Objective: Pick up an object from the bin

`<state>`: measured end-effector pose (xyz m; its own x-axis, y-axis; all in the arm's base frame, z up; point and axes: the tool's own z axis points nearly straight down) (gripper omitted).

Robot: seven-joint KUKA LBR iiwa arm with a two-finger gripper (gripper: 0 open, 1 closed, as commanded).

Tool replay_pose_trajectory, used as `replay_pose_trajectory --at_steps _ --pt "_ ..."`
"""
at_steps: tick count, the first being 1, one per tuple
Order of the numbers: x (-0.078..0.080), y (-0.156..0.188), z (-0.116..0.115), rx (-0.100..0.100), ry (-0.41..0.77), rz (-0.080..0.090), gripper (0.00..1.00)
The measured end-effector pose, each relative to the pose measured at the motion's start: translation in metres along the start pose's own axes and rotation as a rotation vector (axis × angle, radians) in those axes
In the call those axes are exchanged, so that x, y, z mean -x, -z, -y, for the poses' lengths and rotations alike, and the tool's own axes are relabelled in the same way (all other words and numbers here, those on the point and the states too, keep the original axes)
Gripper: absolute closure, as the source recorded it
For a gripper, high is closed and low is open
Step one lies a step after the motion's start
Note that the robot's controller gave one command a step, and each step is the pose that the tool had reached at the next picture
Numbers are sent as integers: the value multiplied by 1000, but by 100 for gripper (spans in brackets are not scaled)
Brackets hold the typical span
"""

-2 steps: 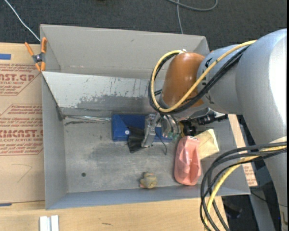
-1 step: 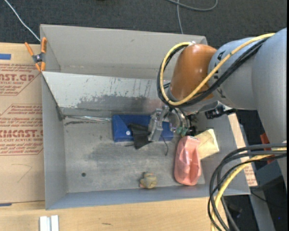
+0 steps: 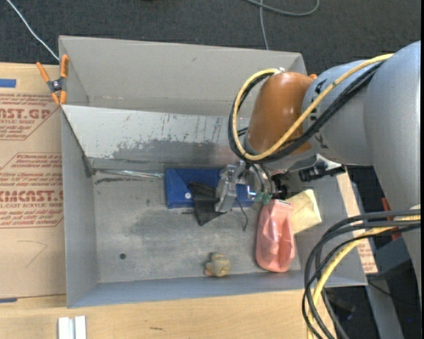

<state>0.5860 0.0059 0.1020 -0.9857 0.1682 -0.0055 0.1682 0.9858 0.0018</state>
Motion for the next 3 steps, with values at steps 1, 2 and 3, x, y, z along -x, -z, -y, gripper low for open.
replay_pose_trajectory --at_steps 1,2,3 --pt "-15 70 25 -1 24 4 0" --pt "-15 70 25 -1 25 4 0" --pt "-17 129 34 -1 42 12 0"
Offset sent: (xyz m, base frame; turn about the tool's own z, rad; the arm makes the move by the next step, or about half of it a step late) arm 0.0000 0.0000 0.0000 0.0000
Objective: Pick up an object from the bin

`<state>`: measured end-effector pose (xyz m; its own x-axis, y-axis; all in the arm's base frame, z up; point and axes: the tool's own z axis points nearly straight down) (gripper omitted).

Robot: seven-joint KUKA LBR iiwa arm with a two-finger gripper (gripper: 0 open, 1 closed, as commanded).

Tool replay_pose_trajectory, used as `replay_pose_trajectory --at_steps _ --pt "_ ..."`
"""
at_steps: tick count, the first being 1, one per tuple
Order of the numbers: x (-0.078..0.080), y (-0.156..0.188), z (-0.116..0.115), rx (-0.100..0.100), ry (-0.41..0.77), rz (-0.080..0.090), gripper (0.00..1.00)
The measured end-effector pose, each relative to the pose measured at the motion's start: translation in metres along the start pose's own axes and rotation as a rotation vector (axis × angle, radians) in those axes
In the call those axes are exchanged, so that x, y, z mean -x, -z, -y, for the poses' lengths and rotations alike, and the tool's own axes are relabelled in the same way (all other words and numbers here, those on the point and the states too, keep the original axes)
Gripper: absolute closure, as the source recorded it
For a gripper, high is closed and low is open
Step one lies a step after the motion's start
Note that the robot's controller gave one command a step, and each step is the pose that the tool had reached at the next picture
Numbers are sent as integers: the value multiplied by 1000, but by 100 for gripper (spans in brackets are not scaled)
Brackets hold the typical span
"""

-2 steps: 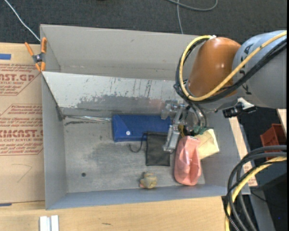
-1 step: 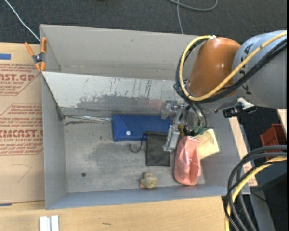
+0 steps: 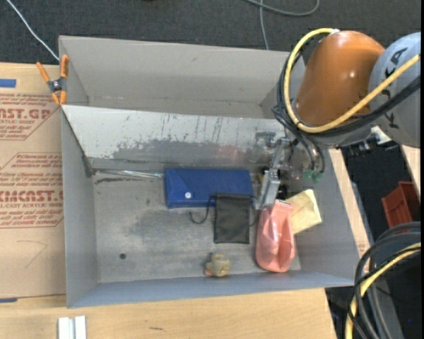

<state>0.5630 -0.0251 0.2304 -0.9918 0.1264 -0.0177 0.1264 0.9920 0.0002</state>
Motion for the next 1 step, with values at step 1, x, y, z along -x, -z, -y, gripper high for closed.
replay_pose_trajectory --at_steps 1 --pt "11 56 -3 2 -6 2 0"
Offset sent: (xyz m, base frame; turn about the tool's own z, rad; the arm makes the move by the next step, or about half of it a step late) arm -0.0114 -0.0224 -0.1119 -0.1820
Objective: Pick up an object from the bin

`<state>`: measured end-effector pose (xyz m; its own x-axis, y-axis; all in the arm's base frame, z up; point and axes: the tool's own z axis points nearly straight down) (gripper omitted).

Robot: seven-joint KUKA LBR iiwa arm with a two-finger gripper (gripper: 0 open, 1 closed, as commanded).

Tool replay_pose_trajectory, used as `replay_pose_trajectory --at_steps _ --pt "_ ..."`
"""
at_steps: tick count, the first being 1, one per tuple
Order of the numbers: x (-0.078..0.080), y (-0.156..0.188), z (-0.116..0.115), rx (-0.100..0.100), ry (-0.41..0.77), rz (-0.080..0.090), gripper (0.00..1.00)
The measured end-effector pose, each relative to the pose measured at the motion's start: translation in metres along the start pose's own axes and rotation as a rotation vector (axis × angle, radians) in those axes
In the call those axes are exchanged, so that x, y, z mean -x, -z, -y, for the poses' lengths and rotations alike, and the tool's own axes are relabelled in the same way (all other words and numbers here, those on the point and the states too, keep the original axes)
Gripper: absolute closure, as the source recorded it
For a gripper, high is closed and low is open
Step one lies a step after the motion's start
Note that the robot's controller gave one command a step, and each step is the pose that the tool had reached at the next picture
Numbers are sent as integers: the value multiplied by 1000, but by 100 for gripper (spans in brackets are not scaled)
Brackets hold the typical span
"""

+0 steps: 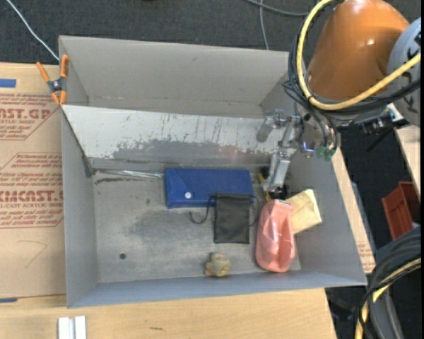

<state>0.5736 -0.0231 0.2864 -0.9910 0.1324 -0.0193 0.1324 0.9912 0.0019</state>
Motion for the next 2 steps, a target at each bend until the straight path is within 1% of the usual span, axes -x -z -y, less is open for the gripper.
replay_pose_trajectory --at_steps 1,2 --pt "-11 -88 14 -2 99 0 0" --pt "-23 -153 29 1 46 -6 0"
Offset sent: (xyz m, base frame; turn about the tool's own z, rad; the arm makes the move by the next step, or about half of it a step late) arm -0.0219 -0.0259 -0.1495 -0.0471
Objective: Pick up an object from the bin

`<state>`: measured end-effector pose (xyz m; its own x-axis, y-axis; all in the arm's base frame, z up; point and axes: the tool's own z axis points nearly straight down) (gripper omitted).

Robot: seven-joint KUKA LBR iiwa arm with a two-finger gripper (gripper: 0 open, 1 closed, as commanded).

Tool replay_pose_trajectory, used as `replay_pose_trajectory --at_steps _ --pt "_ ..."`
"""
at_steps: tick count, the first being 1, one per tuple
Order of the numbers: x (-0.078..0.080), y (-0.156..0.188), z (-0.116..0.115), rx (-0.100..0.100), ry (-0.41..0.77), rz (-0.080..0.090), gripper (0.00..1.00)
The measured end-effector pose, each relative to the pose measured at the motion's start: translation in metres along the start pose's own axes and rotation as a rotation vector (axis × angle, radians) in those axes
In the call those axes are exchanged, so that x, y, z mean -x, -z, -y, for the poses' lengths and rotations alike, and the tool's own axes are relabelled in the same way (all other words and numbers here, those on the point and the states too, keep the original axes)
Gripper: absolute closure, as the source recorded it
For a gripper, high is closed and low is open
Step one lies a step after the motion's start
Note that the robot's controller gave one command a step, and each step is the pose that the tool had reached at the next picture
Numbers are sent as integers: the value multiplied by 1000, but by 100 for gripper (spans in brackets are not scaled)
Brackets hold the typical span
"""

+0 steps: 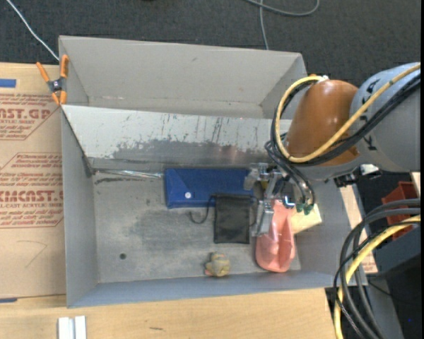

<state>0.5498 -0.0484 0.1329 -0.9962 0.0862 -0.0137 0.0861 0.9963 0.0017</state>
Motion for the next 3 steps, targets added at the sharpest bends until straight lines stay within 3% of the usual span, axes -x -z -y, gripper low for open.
replay_pose_trajectory --at_steps 1,2,3 --pt "-1 -53 -8 -2 18 8 0" --pt "11 -55 -16 1 -116 9 100" --pt "11 -55 -16 1 -116 9 100"
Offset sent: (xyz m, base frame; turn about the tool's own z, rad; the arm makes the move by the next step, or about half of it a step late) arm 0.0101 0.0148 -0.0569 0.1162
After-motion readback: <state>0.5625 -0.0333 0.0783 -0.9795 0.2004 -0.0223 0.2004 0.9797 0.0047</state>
